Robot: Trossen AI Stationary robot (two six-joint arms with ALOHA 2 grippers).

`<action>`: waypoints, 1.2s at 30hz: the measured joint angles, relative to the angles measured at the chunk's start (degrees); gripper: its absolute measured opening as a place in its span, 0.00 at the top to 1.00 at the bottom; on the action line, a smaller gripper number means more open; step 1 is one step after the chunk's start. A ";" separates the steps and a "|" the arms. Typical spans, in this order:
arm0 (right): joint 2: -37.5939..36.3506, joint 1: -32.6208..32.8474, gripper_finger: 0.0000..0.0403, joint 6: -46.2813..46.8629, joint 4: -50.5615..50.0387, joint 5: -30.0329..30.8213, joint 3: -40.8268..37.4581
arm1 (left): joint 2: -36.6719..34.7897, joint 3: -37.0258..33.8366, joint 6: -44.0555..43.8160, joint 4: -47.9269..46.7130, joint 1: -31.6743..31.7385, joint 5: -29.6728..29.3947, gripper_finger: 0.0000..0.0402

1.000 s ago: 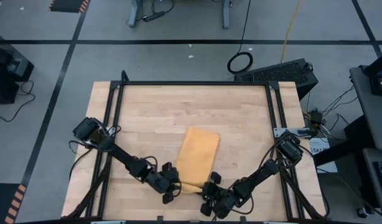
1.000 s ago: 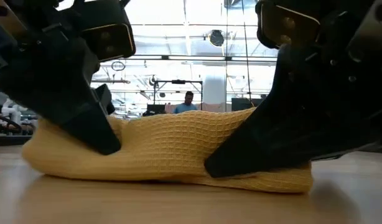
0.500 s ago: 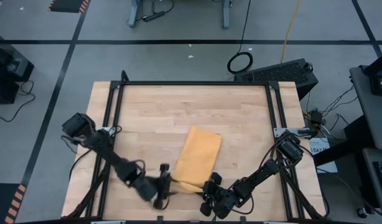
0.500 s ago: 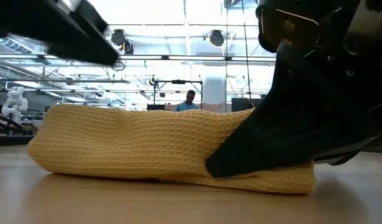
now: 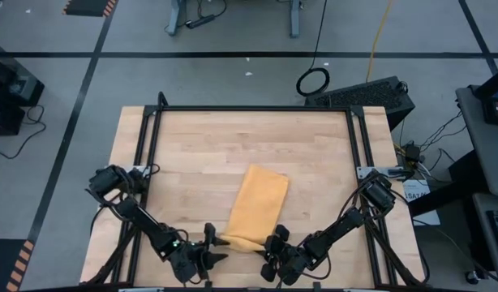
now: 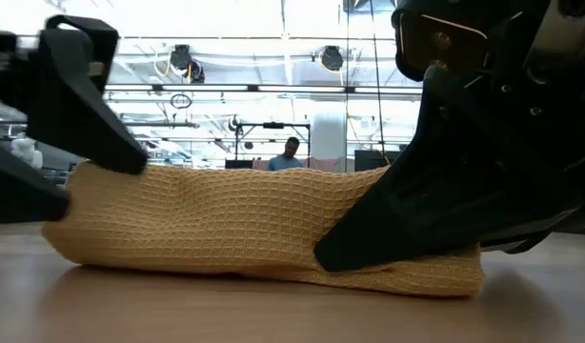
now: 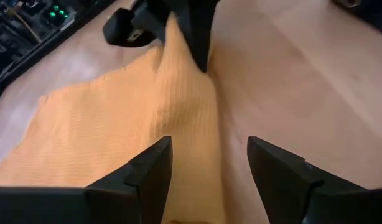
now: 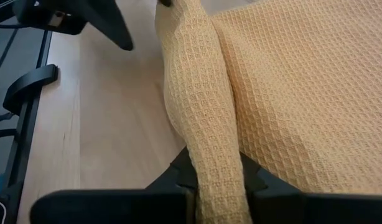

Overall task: Roll towel
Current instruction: Roll the yellow towel

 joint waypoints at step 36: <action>-1.25 0.14 0.84 -5.12 -0.29 -2.51 -0.18 | -0.39 0.20 0.55 -8.78 12.62 20.57 0.86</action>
